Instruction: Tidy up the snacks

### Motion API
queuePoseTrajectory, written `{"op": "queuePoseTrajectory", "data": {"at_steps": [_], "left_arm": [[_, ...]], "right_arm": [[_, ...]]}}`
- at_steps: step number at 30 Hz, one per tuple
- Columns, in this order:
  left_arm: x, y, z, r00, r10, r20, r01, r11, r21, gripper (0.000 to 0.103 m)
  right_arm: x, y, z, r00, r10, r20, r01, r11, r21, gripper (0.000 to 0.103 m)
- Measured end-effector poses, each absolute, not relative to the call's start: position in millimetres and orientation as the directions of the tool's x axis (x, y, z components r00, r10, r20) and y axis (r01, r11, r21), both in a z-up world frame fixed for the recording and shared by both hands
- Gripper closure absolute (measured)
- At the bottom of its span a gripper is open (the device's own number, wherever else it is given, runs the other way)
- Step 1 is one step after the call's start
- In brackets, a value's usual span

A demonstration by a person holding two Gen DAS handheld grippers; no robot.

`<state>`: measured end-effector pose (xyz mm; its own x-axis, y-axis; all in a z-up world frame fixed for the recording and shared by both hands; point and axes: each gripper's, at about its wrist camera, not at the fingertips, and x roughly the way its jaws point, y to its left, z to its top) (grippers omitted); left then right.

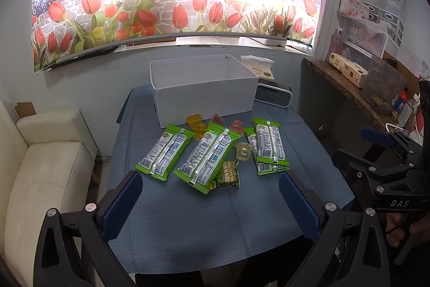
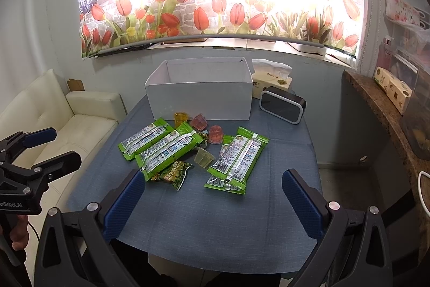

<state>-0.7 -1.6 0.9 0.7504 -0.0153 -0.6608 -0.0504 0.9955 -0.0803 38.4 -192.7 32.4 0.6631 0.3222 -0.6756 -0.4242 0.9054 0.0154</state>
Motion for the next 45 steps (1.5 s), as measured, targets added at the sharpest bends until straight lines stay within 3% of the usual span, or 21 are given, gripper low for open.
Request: {"op": "queuePoseTrajectory", "data": {"at_steps": [29,45], "left_arm": [[-1.5,-0.8,-1.2,0.750,-0.020,-0.661,-0.043,0.996,-0.078,0.000],[-11.6,12.4,-13.3,0.743,-0.014,-0.669,-0.060,0.994,-0.087,0.000]], "right_arm": [[51.7,-192.0,15.5,0.638,0.314,-0.703,-0.401,0.915,0.045,0.000],[192.8,-172.6,-85.5,0.517,0.156,-0.842,-0.212,0.976,0.051,0.000]]}}
